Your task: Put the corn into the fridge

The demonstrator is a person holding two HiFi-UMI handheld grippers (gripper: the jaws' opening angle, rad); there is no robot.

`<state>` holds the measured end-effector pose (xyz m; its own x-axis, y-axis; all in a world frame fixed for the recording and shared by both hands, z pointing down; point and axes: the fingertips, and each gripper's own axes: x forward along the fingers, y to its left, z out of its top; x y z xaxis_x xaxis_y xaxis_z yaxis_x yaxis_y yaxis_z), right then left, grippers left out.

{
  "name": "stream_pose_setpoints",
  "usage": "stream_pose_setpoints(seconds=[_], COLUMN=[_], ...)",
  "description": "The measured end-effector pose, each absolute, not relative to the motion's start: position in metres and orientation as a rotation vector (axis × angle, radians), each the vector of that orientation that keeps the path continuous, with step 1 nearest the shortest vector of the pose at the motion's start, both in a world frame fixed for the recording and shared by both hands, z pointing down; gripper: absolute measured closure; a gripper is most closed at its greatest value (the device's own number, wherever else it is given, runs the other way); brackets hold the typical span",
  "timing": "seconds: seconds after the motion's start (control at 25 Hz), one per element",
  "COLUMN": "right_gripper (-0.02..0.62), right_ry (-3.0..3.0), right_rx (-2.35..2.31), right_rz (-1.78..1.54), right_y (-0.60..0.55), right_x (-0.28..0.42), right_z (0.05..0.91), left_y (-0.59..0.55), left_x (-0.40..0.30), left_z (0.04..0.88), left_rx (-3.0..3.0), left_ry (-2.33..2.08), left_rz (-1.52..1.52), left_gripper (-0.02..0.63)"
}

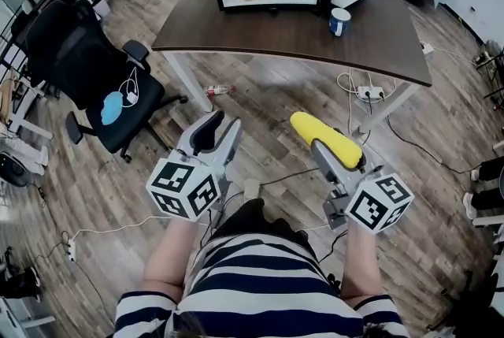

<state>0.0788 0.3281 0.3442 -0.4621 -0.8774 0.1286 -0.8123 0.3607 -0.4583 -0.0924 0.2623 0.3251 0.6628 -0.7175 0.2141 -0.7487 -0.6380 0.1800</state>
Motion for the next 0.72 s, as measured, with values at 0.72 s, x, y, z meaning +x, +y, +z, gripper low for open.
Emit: stream_pose_setpoints(seconds=[0.72], right_gripper=[0.344], right_ry=[2.512], right_rx=[-1.586], right_rz=[-0.75], right_y=[0.182], right_x=[0.038], right_z=[0.348], left_y=[0.112], left_x=[-0.127], left_z=[0.336], left_rx=[2.594], left_ry=[-1.135], left_rz=[0.126], left_gripper=[0.606])
